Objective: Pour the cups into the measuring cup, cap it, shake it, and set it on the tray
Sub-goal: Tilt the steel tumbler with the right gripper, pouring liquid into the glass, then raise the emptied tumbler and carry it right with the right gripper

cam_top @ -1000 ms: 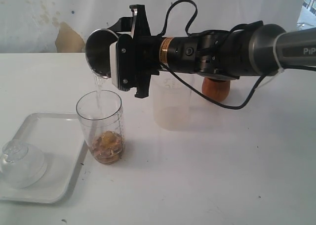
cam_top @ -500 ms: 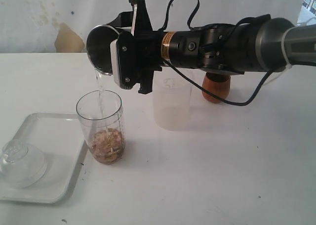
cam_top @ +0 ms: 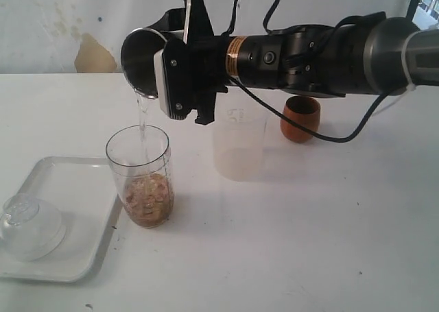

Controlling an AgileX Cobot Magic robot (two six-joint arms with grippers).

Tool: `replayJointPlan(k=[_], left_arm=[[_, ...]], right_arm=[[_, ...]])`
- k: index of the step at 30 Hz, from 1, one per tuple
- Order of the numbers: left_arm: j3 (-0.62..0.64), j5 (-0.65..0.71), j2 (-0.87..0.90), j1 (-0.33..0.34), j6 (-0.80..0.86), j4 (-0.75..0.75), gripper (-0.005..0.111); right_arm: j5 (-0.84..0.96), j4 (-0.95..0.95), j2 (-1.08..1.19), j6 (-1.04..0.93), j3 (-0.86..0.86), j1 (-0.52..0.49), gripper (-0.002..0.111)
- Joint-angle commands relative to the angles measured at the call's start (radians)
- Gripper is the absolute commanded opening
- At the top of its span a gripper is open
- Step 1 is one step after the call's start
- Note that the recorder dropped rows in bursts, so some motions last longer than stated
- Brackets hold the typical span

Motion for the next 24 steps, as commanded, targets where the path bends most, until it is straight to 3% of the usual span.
replayJointPlan(k=[1,6,12,17,24], left_arm=[[0.003,-0.005,-0.004,-0.005,0.000,-0.007,0.000],[0.003,-0.005,-0.004,-0.005,0.000,-0.007,0.000],[0.003,-0.005,-0.004,-0.005,0.000,-0.007,0.000],[0.003,-0.005,-0.004,-0.005,0.000,-0.007,0.000],[0.003,-0.005,-0.004,-0.005,0.000,-0.007,0.000]], right_arm=[[-0.019,0.006,-0.020,0.070,-0.013,-0.001,0.000],[-0.039,0.006,-0.020,0.464,-0.013,-0.001,0.000],[-0.087,0.079,-0.056,0.703,-0.013,-0.004,0.000],[-0.086,0.203,-0.105,0.772,-0.013,-0.042,0.000],[-0.060,0.216,-0.176,0.905,0.012,-0.159,0.000]])
